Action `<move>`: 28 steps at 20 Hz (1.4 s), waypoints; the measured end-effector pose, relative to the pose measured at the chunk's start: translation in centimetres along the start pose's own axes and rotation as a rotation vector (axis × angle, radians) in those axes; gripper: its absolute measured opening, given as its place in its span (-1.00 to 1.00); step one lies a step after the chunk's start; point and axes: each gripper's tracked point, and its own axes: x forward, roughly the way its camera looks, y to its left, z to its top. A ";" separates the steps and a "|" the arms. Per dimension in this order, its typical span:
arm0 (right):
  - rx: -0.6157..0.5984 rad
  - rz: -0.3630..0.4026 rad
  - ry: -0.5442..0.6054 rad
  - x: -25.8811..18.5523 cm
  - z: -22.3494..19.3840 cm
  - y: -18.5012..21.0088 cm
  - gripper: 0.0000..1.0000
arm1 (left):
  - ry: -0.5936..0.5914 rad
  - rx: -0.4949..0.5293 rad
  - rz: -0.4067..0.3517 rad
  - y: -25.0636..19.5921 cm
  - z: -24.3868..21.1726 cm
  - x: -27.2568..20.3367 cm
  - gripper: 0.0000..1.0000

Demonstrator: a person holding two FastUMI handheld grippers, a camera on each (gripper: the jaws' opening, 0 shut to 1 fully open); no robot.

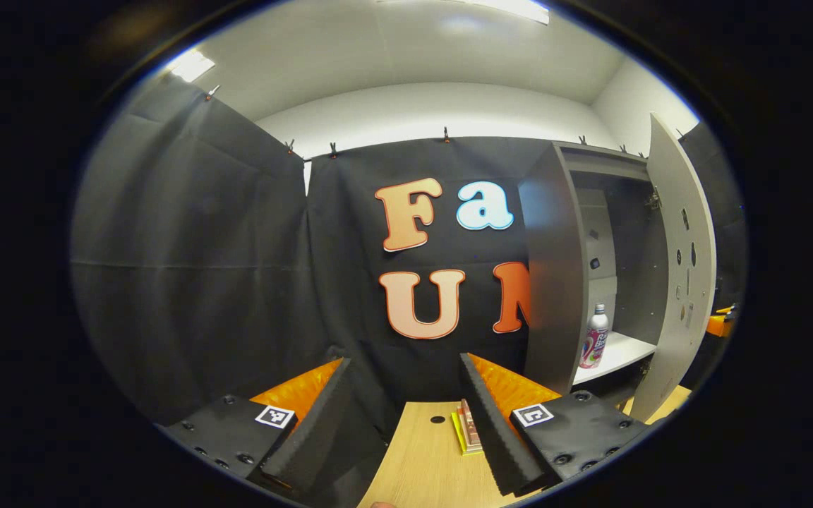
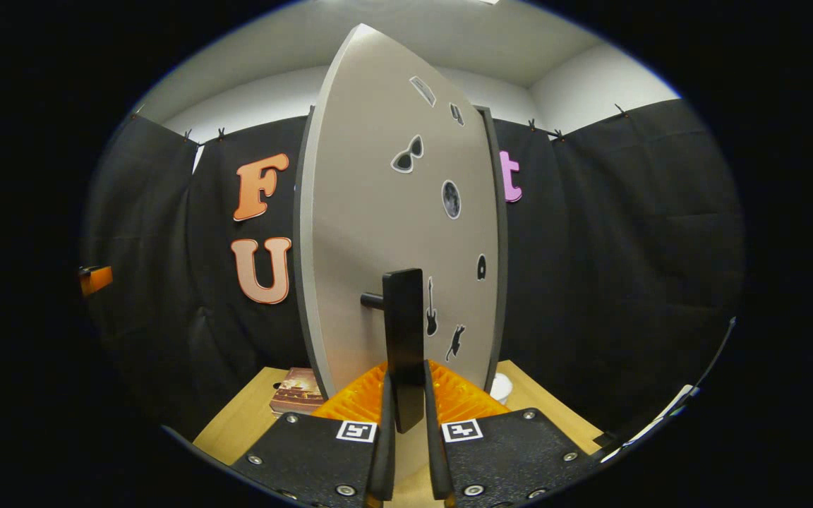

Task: Open the cabinet door with the right hand, grasp the bottle in the cabinet with the left hand and place it on the coaster, then close the cabinet door with the right hand.

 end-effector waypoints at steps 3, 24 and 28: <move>0.012 -0.069 -0.004 -0.7 0.0 -1.5 -0.61 | 0.002 -0.002 -0.041 -2.0 -0.2 0.7 0.93; 0.032 -0.068 -0.013 -2.0 -0.2 -8.7 -0.94 | 0.037 -0.019 -0.210 -17.4 -1.0 1.7 0.87; 0.014 -0.051 -0.014 -1.9 -0.2 -9.9 -0.94 | 0.039 -0.020 -0.221 -21.2 -1.0 1.7 1.00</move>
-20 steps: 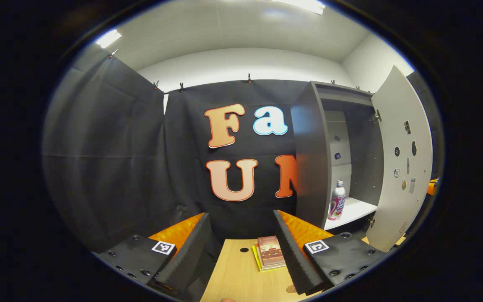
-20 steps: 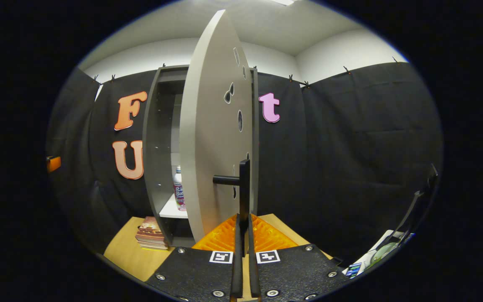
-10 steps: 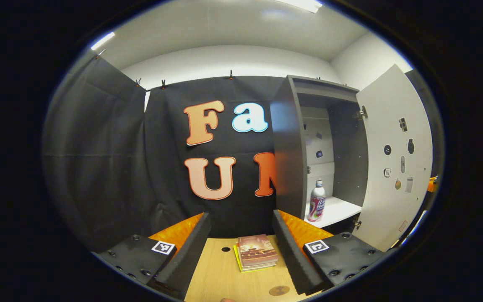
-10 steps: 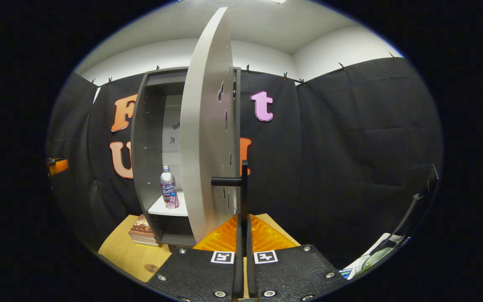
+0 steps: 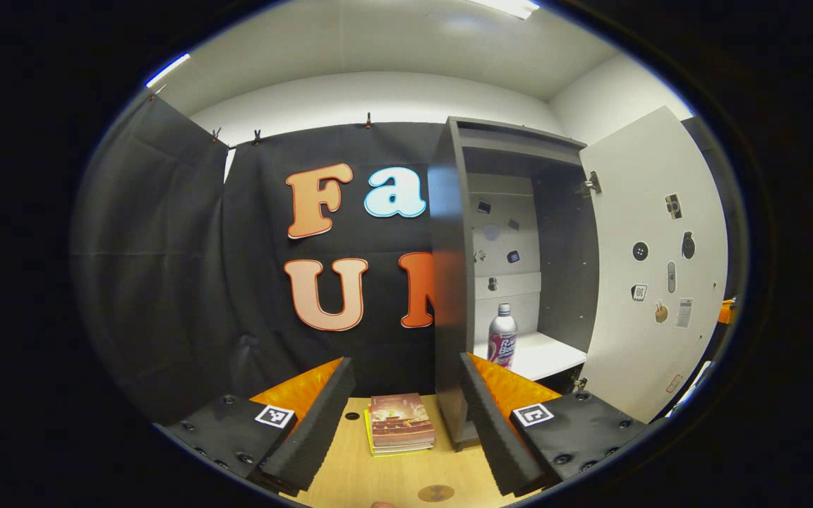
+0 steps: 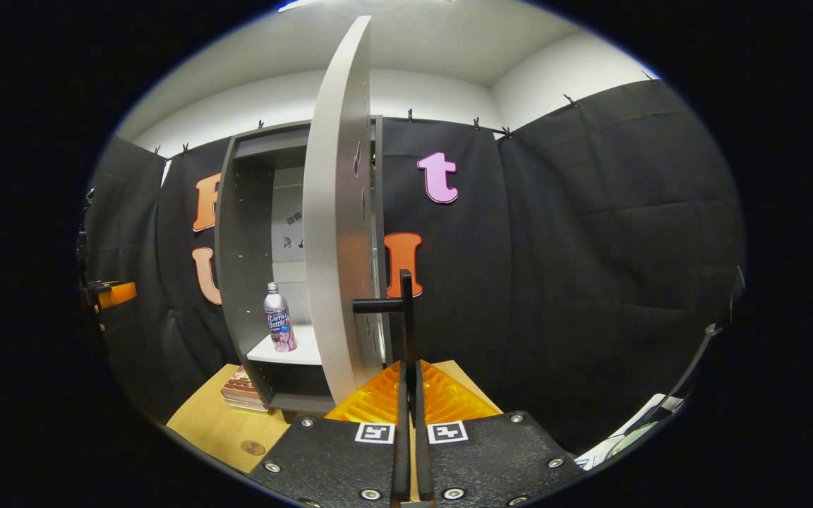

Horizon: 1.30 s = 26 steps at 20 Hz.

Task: Open the cabinet door with the right hand, grasp the bottle in the cabinet with the left hand and place it on the coaster, then close the cabinet door with the right hand.

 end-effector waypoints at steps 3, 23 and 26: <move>-0.022 0.011 -0.009 -0.3 0.1 -1.5 -0.92 | -0.002 -0.007 -0.005 -2.9 0.0 0.9 0.92; 0.029 -0.109 0.017 -0.5 -1.3 -9.5 0.15 | -0.059 -0.030 -0.055 -19.3 -0.6 17.4 1.00; 0.037 -0.131 0.018 -0.3 -1.5 -10.3 0.46 | -0.050 -0.016 -0.041 -19.7 -1.7 20.6 0.87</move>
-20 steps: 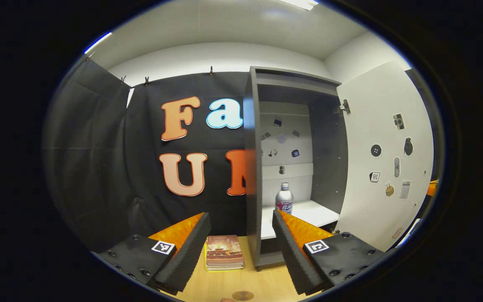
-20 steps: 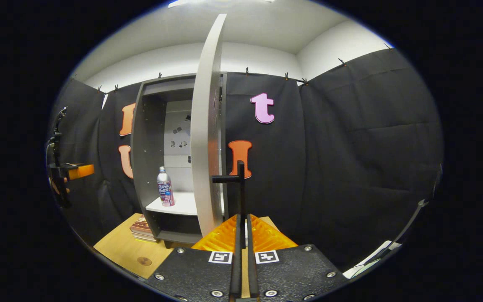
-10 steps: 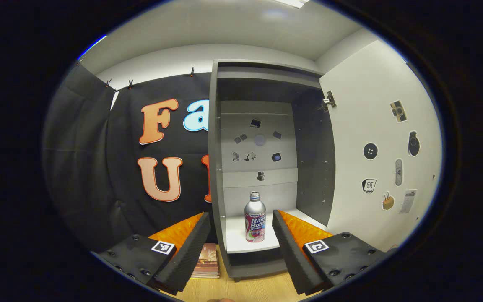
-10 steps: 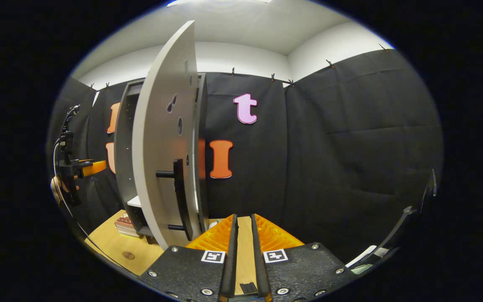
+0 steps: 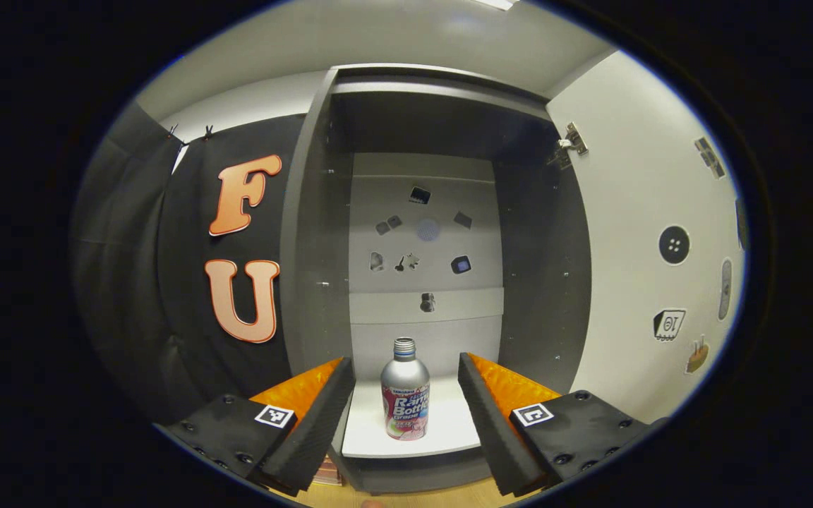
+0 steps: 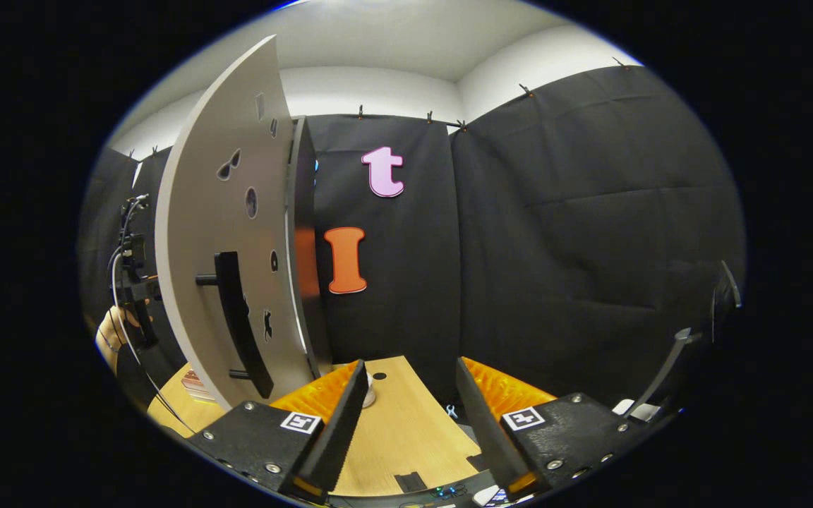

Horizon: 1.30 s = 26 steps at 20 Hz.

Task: Open the cabinet door with the right hand, grasp the bottle in the cabinet with the left hand and place it on the coaster, then close the cabinet door with the right hand.

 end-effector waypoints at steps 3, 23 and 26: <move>0.018 -0.020 0.004 0.4 -0.4 -0.4 0.86 | 0.012 0.018 0.008 -0.3 -1.7 2.9 0.94; 0.045 -0.073 0.063 2.0 -3.1 -2.5 0.78 | 0.135 -0.001 0.034 0.1 -9.5 9.4 0.73; 0.044 -0.065 0.062 2.2 -3.0 -2.2 0.78 | 0.125 -0.020 0.033 0.4 -9.1 7.2 0.69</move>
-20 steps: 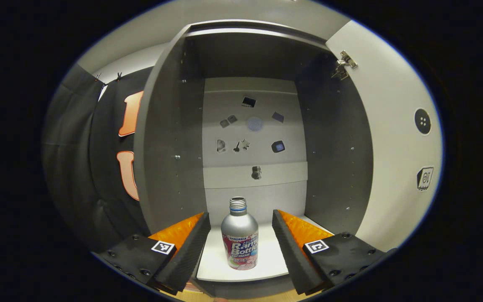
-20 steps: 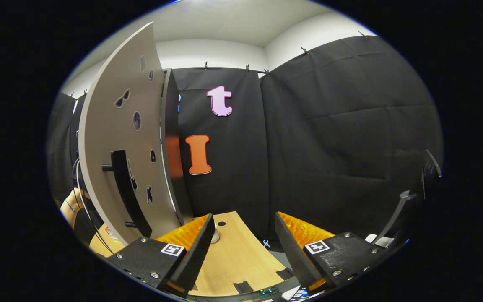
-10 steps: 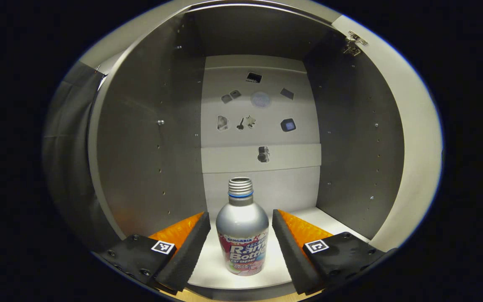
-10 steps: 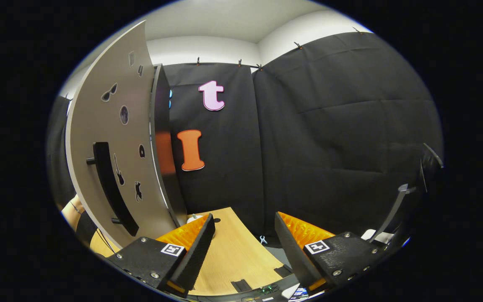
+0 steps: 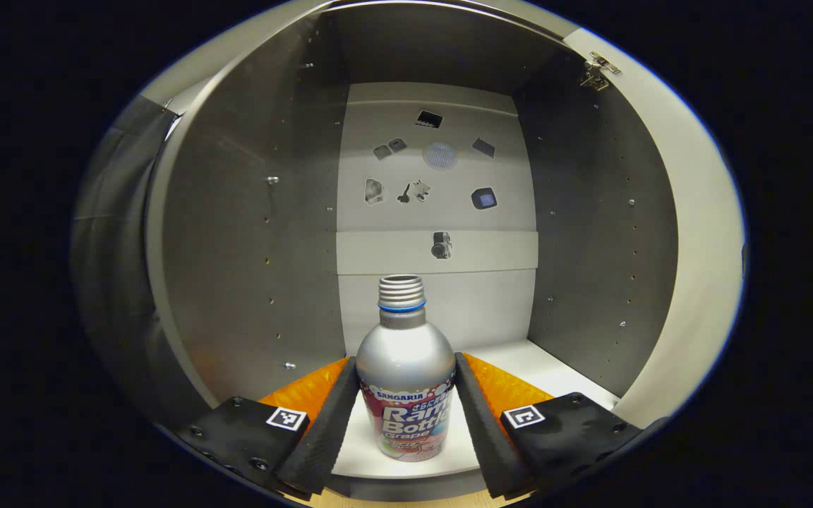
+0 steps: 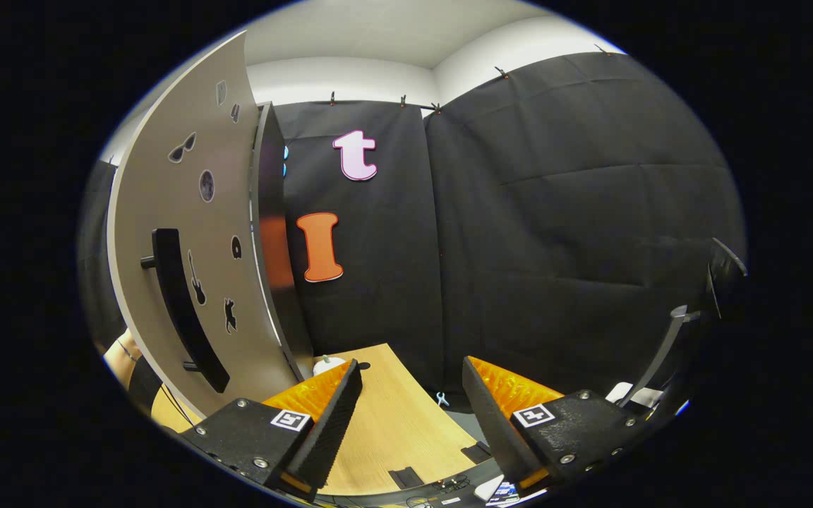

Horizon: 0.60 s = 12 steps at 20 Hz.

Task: Open the cabinet door with the right hand, grasp the bottle in the cabinet with the left hand and place it on the coaster, then close the cabinet door with the right hand.

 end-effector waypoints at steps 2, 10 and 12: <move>0.002 0.008 -0.001 0.5 0.2 0.4 0.78 | -0.013 -0.006 -0.010 0.4 0.2 -1.9 0.72; 0.003 0.060 0.014 1.5 -0.7 2.6 0.78 | -0.025 -0.034 -0.001 4.6 -0.7 -10.6 0.72; -0.004 0.070 0.019 1.8 -1.0 3.1 0.78 | -0.025 -0.021 0.025 6.5 -1.7 -12.9 0.76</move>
